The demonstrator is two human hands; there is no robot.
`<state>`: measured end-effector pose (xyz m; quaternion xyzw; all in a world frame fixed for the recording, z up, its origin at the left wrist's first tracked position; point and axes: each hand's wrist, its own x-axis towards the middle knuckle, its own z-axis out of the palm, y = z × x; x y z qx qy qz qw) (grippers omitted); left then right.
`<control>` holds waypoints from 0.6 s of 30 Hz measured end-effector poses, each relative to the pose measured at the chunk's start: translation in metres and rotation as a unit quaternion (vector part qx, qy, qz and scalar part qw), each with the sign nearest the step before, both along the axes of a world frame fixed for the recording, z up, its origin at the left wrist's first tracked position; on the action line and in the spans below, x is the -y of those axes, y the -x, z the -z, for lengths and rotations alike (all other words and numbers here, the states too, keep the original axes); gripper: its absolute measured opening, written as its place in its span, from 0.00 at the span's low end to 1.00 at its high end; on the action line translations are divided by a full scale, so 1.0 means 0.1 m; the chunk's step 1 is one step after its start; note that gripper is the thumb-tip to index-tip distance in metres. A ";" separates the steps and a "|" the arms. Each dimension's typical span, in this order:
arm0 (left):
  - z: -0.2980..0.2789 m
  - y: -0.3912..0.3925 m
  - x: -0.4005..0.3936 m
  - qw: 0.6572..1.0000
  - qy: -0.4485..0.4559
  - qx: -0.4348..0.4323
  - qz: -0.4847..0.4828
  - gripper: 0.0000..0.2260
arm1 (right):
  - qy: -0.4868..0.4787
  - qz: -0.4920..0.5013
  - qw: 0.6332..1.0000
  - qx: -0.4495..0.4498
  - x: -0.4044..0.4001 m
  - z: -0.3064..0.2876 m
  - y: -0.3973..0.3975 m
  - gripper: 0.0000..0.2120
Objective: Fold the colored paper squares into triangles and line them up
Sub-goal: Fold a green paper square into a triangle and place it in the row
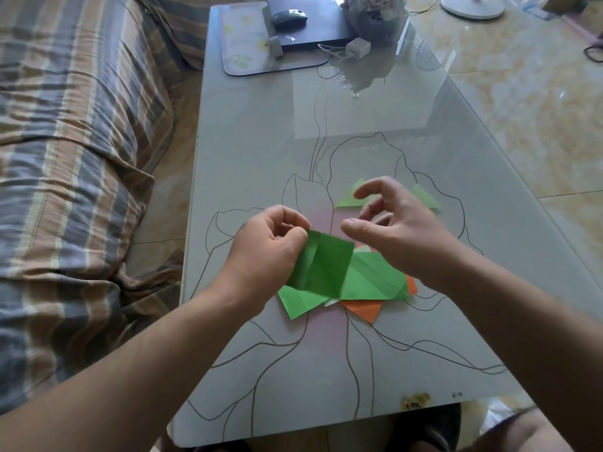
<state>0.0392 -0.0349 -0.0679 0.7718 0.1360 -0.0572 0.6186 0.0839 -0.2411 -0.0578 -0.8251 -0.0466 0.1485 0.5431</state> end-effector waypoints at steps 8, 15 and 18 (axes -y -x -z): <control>-0.04 0.07 0.02 0.992 -0.005 -0.003 0.127 0.13 | -0.038 -0.087 0.991 -0.097 -0.10 0.04 0.10 0.11; -0.01 0.01 -0.01 0.995 0.077 -0.014 0.069 0.12 | -0.133 -0.080 0.980 -0.125 -0.08 -0.02 0.09 0.12; 0.01 -0.02 -0.02 0.984 0.169 -0.040 0.037 0.11 | -0.166 -0.044 0.978 -0.115 -0.09 -0.01 0.08 0.10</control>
